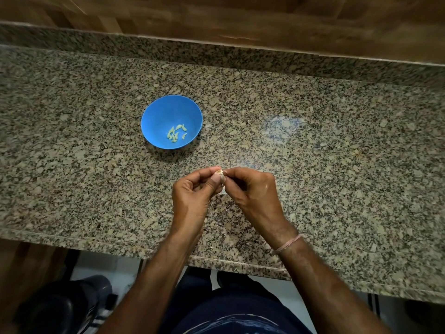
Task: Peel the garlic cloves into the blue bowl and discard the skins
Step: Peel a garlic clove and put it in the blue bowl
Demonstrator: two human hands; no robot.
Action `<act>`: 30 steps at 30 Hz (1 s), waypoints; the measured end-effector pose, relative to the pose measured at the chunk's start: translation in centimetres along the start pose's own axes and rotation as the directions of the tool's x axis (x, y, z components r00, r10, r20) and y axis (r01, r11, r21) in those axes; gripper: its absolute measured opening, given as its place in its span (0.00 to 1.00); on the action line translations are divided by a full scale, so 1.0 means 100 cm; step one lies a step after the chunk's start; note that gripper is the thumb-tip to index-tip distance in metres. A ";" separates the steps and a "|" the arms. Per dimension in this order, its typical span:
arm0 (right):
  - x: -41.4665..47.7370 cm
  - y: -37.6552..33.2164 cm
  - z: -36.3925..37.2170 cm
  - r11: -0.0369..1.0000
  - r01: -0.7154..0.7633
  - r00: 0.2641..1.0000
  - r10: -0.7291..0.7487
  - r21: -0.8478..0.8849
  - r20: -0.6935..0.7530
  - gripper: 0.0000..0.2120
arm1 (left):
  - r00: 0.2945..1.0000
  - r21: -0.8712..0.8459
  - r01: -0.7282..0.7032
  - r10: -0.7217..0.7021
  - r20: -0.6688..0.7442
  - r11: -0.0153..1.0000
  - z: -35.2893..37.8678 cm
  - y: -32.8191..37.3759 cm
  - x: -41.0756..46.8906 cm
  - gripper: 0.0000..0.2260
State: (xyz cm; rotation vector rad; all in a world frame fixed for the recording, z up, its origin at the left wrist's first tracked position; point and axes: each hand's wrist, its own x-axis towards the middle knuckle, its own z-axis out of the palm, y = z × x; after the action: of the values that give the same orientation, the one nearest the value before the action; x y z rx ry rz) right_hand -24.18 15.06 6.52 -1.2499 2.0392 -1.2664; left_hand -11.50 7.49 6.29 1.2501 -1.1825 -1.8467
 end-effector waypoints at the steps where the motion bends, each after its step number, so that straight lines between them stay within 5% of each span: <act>1: 0.001 0.000 0.000 1.000 -0.013 1.000 0.013 0.006 0.011 0.08 | 1.000 0.030 -0.017 0.017 0.000 0.999 -0.001 0.000 -0.001 0.10; 16: -0.003 0.015 0.012 0.996 0.005 1.000 -0.007 -0.084 -0.028 0.07 | 0.995 0.210 -0.060 0.075 -0.066 0.976 0.006 -0.012 0.001 0.08; 24: -0.009 0.024 0.016 0.871 -0.319 0.947 0.312 0.374 0.079 0.05 | 0.992 0.050 0.118 -0.116 -0.052 0.992 0.000 -0.014 0.006 0.08; 30: -0.010 0.032 0.019 0.857 -0.371 0.927 0.364 0.358 0.088 0.04 | 0.971 0.057 0.236 -0.234 -0.036 0.970 -0.007 -0.020 0.015 0.09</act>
State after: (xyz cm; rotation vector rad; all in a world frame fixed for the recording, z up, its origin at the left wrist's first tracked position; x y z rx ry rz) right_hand -23.74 15.56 2.73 -0.6562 1.8007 -1.3577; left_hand -11.42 6.79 3.77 1.5021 -1.1216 -1.9653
